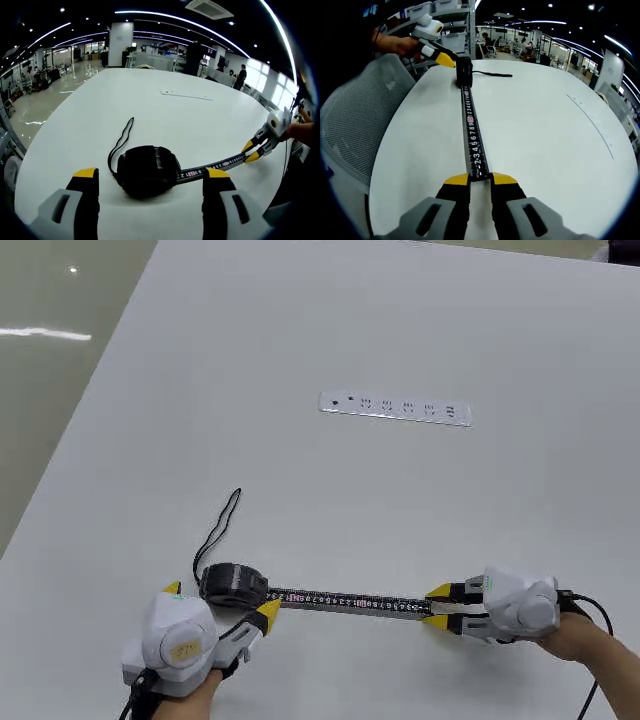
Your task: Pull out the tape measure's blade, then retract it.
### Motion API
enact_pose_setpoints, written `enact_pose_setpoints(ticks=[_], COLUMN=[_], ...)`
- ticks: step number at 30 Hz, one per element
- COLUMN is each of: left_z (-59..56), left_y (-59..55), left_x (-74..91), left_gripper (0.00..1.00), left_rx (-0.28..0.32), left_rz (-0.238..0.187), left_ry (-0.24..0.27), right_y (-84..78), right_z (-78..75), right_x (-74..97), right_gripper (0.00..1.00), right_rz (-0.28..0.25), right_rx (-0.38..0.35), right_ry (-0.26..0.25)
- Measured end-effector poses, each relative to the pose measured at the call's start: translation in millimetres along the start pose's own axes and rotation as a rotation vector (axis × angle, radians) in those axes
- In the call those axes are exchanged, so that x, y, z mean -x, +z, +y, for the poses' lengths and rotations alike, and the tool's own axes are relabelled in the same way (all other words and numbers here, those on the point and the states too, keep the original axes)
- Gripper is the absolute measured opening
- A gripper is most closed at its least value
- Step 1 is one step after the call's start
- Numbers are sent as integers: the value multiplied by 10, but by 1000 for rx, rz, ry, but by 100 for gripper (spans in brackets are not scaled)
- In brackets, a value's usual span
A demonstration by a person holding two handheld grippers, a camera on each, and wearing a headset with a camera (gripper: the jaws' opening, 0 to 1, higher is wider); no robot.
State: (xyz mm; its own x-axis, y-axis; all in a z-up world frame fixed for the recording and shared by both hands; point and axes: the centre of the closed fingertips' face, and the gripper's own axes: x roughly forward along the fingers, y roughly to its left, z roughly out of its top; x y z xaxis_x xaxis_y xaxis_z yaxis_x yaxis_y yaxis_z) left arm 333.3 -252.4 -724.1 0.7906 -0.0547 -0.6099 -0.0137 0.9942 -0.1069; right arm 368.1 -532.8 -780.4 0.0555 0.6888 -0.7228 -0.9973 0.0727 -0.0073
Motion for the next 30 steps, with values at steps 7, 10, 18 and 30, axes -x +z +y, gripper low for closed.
enact_pose_setpoints(ticks=[7,10,18,30], left_z=[-24,-30,-15,35], left_y=[-16,-8,-22,-48], left_x=[-74,-89,-135,-214], left_gripper=[83,82,76,70], left_rx=[17,37,143,158], left_rz=[5,-1,-24,-16], left_ry=[8,14,39,112], right_y=[0,6,11,10], right_z=[1,3,4,3], right_x=[0,2,3,5], right_gripper=[13,13,13,13], right_rz=[-10,-10,-7,3], right_rx=[-16,-15,-16,-9], right_ry=[9,9,6,-4])
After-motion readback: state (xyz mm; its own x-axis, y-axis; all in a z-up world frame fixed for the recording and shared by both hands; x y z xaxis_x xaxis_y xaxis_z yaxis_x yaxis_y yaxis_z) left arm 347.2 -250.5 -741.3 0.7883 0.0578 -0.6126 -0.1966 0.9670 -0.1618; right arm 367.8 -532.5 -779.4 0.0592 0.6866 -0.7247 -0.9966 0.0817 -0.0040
